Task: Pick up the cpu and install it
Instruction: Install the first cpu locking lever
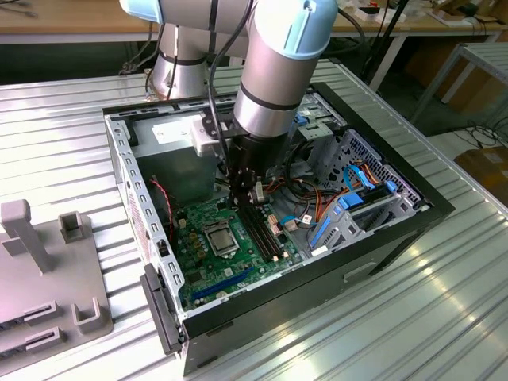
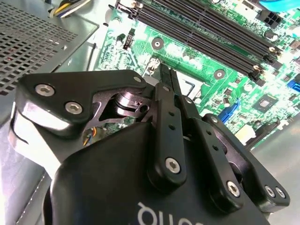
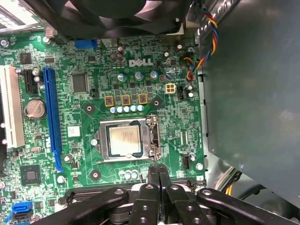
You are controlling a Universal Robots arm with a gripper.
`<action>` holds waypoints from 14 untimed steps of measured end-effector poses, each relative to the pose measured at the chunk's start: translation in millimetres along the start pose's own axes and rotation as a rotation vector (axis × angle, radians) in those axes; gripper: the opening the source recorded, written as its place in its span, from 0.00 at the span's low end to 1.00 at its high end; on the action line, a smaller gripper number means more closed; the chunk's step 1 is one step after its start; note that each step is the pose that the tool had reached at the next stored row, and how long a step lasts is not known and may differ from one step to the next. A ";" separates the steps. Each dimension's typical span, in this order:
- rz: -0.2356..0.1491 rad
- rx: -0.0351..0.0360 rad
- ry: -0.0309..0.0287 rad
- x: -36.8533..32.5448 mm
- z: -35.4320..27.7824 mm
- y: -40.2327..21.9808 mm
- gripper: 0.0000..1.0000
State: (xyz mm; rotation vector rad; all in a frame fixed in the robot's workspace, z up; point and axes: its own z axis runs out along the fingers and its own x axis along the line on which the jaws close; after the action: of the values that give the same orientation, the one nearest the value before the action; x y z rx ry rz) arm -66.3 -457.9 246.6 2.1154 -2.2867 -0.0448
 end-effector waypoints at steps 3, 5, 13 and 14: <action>-0.009 0.0001 0.0020 2.2 0.0 -0.3 0.15; -0.013 0.0002 0.0033 3.8 0.0 -0.4 0.15; -0.025 0.0005 0.0083 10.5 0.0 -0.9 0.15; -0.026 0.0006 0.0083 11.9 0.0 -1.0 0.15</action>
State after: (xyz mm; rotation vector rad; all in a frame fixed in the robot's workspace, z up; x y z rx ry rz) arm -66.3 -469.8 246.6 2.1416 -2.2549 -0.0358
